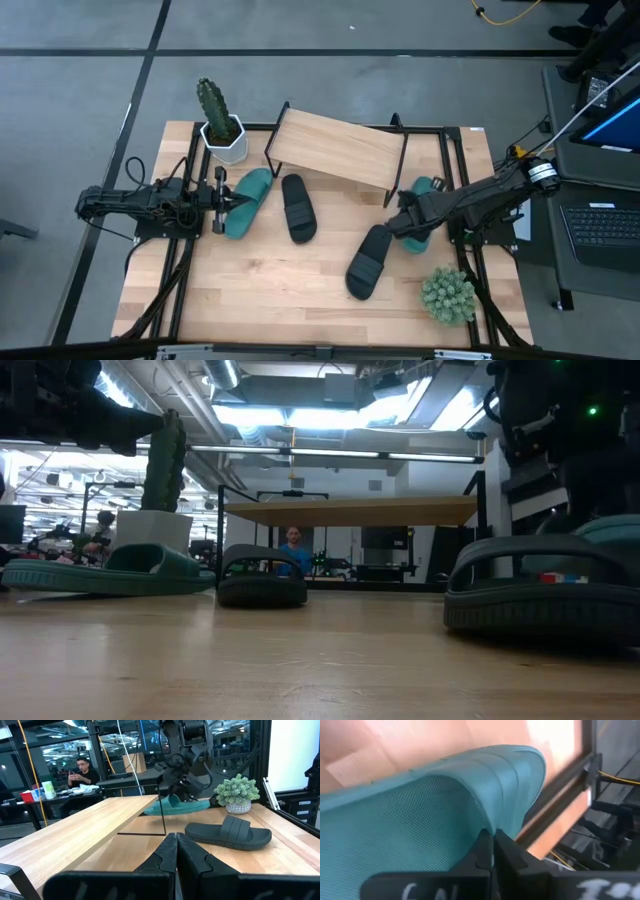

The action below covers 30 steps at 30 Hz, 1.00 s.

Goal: Pick and place slides into the shelf
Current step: Put the right green slide on the shelf

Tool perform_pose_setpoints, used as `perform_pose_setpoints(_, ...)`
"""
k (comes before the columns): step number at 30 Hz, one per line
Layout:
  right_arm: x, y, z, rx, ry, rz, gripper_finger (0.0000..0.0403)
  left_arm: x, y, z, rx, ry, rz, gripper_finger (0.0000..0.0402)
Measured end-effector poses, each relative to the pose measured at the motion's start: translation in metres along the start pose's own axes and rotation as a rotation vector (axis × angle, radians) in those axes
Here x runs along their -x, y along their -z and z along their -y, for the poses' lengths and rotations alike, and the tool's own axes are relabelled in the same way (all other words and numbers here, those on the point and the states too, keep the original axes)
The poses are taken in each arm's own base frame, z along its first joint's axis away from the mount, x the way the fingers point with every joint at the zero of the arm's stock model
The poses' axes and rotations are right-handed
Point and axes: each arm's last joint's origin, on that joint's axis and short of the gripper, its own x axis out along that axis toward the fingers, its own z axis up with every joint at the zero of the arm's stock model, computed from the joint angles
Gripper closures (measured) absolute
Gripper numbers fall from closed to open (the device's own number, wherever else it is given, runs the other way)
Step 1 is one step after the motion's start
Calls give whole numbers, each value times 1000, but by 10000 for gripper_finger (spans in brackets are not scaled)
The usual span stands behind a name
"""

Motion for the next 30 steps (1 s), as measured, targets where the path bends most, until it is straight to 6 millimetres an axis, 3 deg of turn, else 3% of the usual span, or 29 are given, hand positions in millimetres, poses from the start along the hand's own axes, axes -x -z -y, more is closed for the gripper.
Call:
perform_pose_setpoints(6, 16, -4, 7, -1, 13, 24, 399, 0, 0, 0, 0, 0, 0, 401)
perform_pose_setpoints(16, 54, -10, 29, -63, -56, 213, 399, 0, 0, 0, 0, 0, 0, 401)
perform_pose_setpoints(30, 58, -7, 39, -68, -58, 255, 399, 0, 0, 0, 0, 0, 1, 401)
